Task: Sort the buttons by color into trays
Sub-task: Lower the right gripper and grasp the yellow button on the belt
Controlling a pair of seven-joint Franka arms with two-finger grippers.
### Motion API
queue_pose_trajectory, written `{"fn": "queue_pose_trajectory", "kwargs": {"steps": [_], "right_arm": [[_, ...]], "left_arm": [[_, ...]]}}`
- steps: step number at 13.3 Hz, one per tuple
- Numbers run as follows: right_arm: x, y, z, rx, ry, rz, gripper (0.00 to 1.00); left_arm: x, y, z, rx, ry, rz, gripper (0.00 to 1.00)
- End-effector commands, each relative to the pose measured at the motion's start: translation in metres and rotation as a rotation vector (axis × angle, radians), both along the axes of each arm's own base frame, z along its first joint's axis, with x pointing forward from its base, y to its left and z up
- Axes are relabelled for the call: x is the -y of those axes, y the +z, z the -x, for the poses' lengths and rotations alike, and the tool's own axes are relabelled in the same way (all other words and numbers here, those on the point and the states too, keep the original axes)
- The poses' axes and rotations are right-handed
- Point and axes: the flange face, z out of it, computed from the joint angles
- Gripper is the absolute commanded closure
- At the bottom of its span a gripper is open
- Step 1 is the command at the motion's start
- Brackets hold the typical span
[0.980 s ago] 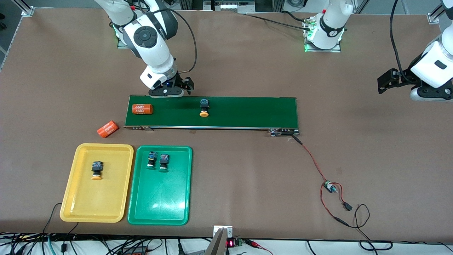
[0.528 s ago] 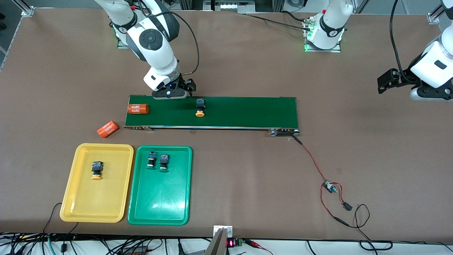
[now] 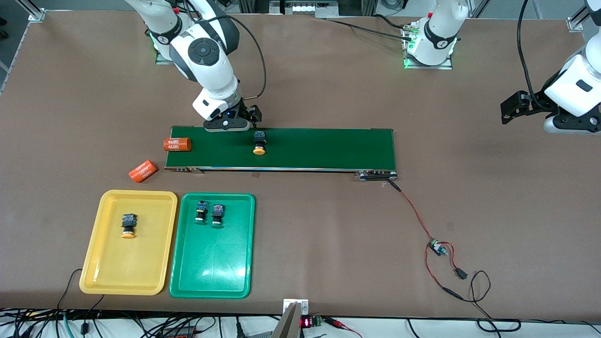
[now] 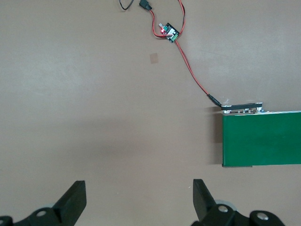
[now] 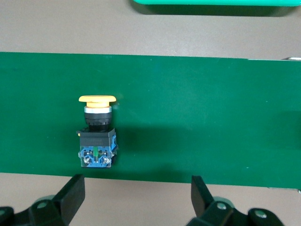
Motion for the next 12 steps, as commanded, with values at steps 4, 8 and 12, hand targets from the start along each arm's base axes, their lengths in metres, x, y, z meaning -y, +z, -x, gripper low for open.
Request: {"fn": "queue_pose_trajectory", "kwargs": {"steps": [4,8,12], "right_arm": [[-0.001,-0.01,-0.014,0.01,-0.026,0.016,0.0],[0.0,-0.021,-0.017,0.011,-0.027,0.036,0.0],[0.004,-0.027,-0.022,0.007,-0.041,0.027,0.0]], "left_arm": [[0.001,0.012,-0.001,0.009,-0.016,0.017,0.0],[0.0,0.012,0.0,0.006,-0.016,0.017,0.0],[0.002,0.014,0.001,0.009,-0.017,0.017,0.0]]}}
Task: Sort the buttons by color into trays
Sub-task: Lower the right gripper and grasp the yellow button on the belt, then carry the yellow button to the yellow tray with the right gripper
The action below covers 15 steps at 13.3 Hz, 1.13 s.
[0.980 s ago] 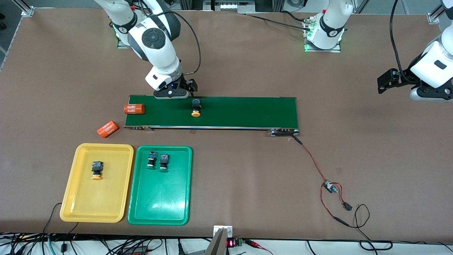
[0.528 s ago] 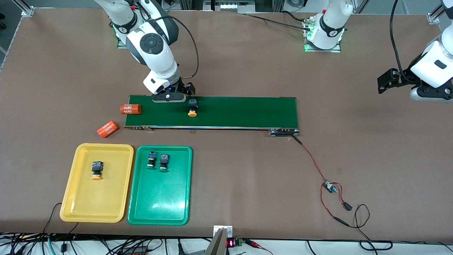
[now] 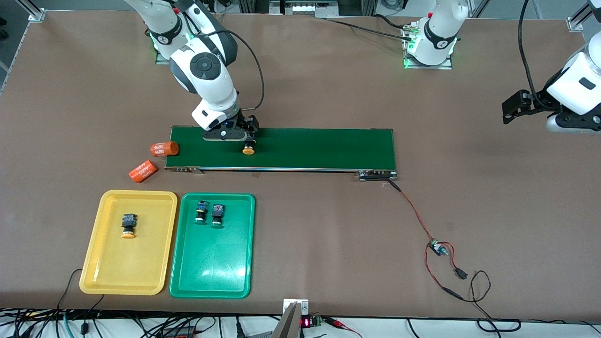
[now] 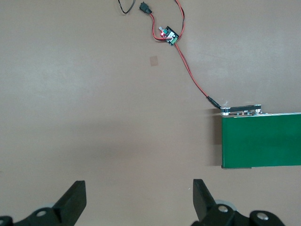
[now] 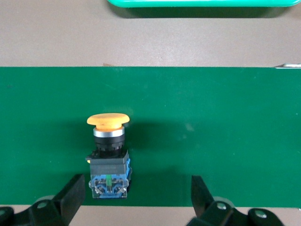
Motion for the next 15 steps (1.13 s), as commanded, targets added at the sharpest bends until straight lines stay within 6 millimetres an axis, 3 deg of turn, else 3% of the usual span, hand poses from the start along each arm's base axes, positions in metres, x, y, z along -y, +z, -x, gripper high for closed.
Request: {"fn": "queue_pose_trajectory", "kwargs": {"steps": [1,13,15], "right_arm": [[-0.003,-0.003,-0.006,0.013,-0.012,-0.006,0.0],[0.014,-0.029,-0.016,-0.009,-0.02,0.004,0.0],[0.016,-0.031,-0.017,-0.006,-0.016,0.012,0.04]], "left_arm": [[0.002,0.008,0.001,-0.004,-0.016,0.016,0.0],[0.002,0.008,0.001,-0.004,-0.019,0.016,0.0],[0.002,0.007,0.001,-0.006,-0.019,0.016,0.0]]}}
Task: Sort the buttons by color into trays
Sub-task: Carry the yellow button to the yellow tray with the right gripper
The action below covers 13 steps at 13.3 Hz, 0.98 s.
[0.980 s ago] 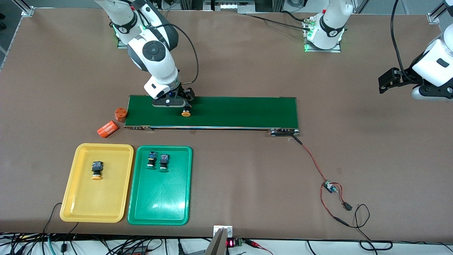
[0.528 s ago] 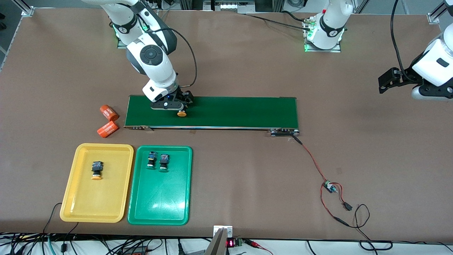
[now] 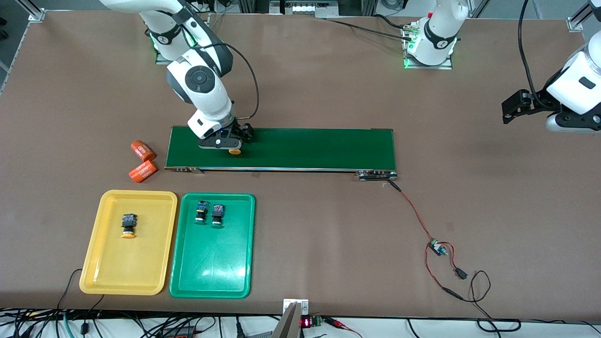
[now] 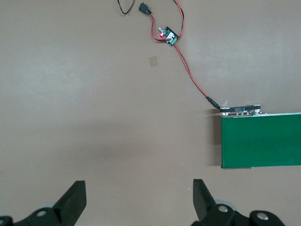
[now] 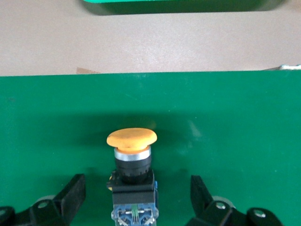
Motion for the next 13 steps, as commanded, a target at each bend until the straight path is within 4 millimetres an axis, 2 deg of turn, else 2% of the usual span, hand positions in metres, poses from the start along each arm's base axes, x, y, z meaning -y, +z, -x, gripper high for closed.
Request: {"fn": "queue_pose_trajectory", "kwargs": {"steps": [1,3,5,7,10,13], "right_arm": [[-0.004,-0.005,-0.003,0.008,0.005,0.005,0.1],[0.001,-0.007,-0.005,0.006,0.005,0.009,0.24],[0.003,-0.008,-0.006,0.006,0.002,0.01,0.49],[0.005,-0.007,-0.009,0.007,-0.003,0.012,0.69],[0.008,0.019,-0.033,0.033,-0.027,0.017,0.74],[0.009,0.073,-0.065,0.031,-0.054,0.074,0.74]], "left_arm": [[0.0,0.006,0.0,-0.005,-0.016,0.014,0.0],[0.001,0.007,0.0,-0.002,-0.018,0.014,0.0],[0.001,0.006,0.0,-0.005,-0.016,0.016,0.0],[0.001,0.006,0.0,-0.005,-0.016,0.016,0.0],[0.002,0.006,0.0,-0.005,-0.019,0.016,0.0],[0.006,0.006,0.001,-0.005,-0.025,0.016,0.0]]}}
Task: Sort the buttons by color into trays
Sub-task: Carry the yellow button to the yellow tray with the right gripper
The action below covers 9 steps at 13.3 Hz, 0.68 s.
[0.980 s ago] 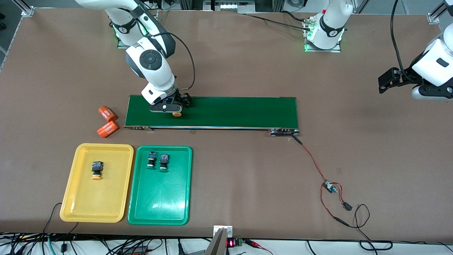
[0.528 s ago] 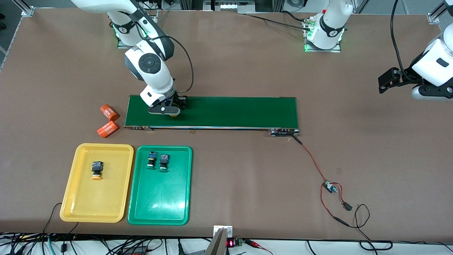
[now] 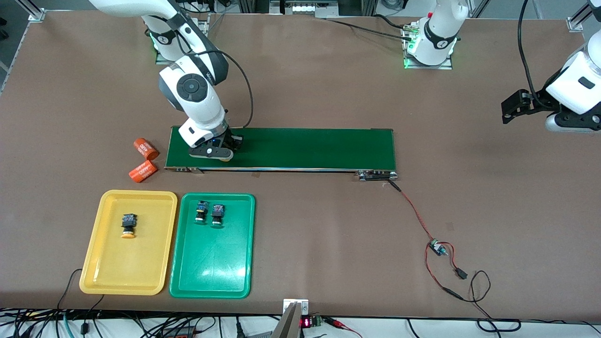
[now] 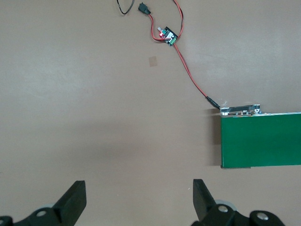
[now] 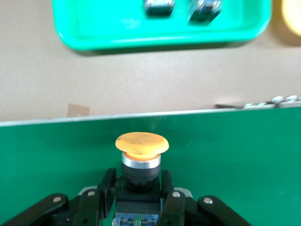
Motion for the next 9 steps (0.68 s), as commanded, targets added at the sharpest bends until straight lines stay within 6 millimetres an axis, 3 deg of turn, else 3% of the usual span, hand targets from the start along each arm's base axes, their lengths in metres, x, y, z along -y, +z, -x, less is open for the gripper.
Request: {"fn": "queue_pose_trajectory", "kwargs": {"steps": [1,2,6,9], "right_arm": [[0.002,0.056,-0.032,0.021,-0.015,0.037,0.74],[0.009,0.071,-0.045,0.039,-0.005,0.034,0.74],[0.063,0.098,-0.089,0.067,0.045,-0.009,0.74],[0.109,0.096,-0.109,0.074,0.115,0.004,0.74]], "left_arm": [[0.004,0.006,0.001,-0.005,-0.023,0.014,0.0],[0.004,0.006,0.001,-0.005,-0.023,0.014,0.0],[0.004,0.006,0.001,-0.005,-0.023,0.016,0.0],[0.004,0.006,0.001,-0.005,-0.023,0.014,0.0]]}}
